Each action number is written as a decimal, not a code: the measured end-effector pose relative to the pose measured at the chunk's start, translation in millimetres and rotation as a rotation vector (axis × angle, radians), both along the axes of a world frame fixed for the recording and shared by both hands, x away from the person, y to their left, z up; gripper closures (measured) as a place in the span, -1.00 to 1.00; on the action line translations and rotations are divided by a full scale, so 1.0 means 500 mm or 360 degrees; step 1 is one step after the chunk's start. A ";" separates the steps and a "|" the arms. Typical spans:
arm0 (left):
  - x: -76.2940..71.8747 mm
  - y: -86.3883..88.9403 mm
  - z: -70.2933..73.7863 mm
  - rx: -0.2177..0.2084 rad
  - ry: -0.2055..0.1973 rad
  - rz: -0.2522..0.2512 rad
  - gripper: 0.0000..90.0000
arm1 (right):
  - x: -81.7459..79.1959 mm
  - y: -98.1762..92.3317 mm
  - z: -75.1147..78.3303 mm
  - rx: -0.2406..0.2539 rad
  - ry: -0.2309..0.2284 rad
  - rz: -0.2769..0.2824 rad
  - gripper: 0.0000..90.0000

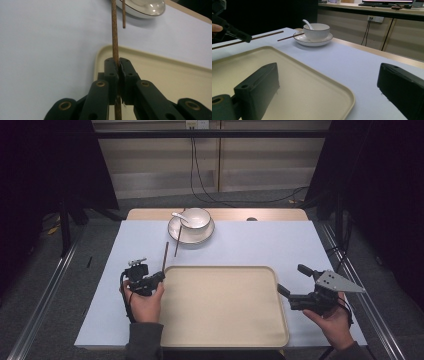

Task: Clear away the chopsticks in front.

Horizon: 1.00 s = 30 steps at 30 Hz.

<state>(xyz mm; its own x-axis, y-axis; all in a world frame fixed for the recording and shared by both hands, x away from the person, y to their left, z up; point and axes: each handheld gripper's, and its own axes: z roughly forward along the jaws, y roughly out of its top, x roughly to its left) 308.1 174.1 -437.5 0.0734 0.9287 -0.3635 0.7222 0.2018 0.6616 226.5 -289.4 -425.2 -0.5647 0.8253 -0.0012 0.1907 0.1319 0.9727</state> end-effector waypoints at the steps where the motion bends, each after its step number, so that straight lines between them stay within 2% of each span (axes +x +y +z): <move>1: 0.000 0.000 0.000 0.0000 0.0000 0.0000 0.90 | 0.000 0.000 0.000 0.0000 0.0000 0.0000 -0.92; 2: -0.010 -0.004 0.000 0.0005 0.0003 -0.0011 0.90 | 0.000 0.000 0.000 -0.0002 0.0001 -0.0006 -0.92; 3: -0.024 -0.008 -0.002 -0.0033 -0.0002 -0.0016 0.90 | -0.001 0.001 0.000 -0.0004 0.0002 -0.0010 -0.92; 5: -0.032 -0.009 -0.002 -0.0038 0.0001 -0.0024 0.90 | -0.001 0.000 0.000 -0.0011 -0.0003 0.0004 -0.92; 6: -0.048 -0.011 -0.004 -0.0044 -0.0007 -0.0021 0.90 | -0.001 0.001 0.000 -0.0001 0.0000 0.0002 -0.92; 9: -0.061 -0.015 -0.005 -0.0064 0.0003 -0.0035 0.90 | -0.002 0.001 0.000 -0.0012 0.0001 0.0007 -0.92; 10: -0.069 -0.019 -0.005 -0.0041 0.0011 -0.0046 0.90 | -0.002 0.002 0.000 -0.0002 0.0003 0.0003 -0.92; 13: -0.092 -0.028 -0.007 -0.0035 0.0019 -0.0088 0.90 | -0.003 0.003 0.000 -0.0007 -0.0001 0.0007 -0.92; 16: -0.108 -0.034 -0.016 -0.0059 0.0044 -0.0112 0.90 | -0.002 0.003 0.000 -0.0003 0.0001 0.0011 -0.92; 25: -0.146 -0.035 -0.041 -0.0071 0.0099 -0.0130 0.90 | -0.004 0.004 0.001 -0.0013 -0.0005 0.0015 -0.92; 30: -0.148 -0.036 -0.057 -0.0046 0.0141 -0.0110 0.90 | -0.003 0.005 0.000 -0.0011 0.0005 0.0017 -0.92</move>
<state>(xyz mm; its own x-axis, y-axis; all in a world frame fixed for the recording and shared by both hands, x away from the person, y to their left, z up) 233.9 155.9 -466.1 0.1030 0.9115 -0.3982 0.7905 0.1680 0.5889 225.0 -286.7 -425.3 -0.5735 0.8192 -0.0052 0.1924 0.1408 0.9712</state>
